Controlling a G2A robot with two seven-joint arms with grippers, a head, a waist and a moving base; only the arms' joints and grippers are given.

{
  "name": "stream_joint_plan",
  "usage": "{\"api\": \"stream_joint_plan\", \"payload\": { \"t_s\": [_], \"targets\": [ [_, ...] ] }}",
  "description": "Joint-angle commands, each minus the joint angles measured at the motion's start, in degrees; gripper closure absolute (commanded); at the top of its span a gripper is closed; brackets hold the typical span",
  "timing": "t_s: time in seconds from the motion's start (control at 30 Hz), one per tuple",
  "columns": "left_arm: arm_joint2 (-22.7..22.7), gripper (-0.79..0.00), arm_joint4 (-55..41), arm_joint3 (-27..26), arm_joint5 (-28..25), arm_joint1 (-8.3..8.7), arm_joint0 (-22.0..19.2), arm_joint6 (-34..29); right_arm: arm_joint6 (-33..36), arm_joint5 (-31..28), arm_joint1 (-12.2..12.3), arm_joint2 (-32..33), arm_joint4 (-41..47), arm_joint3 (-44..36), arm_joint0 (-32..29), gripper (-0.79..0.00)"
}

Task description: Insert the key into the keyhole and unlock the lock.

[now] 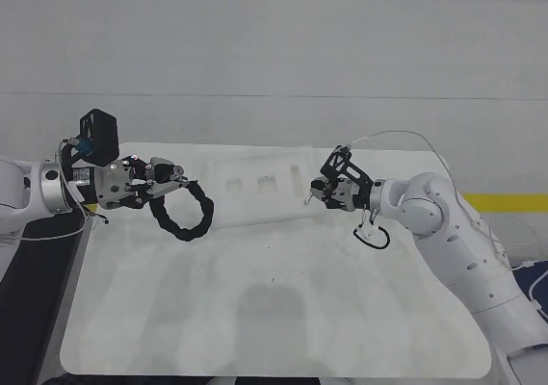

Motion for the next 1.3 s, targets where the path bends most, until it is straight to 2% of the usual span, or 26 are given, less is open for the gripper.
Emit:
{"api": "stream_joint_plan", "payload": {
  "t_s": [0.0,0.57,1.27],
  "targets": [
    [0.0,0.0,0.0,0.0,0.0,0.0,0.0,0.0,-0.3,-0.2,-0.3,-0.6,0.1,0.8,0.3,0.0],
    [0.0,0.0,0.0,0.0,0.0,0.0,0.0,0.0,-2.3,-1.1,-1.9,-3.5,0.1,5.1,3.0,0.0],
    [0.0,0.0,0.0,0.0,0.0,0.0,0.0,0.0,-2.4,-0.6,-1.8,-2.2,-1.1,4.5,2.2,0.0]
  ]
}}
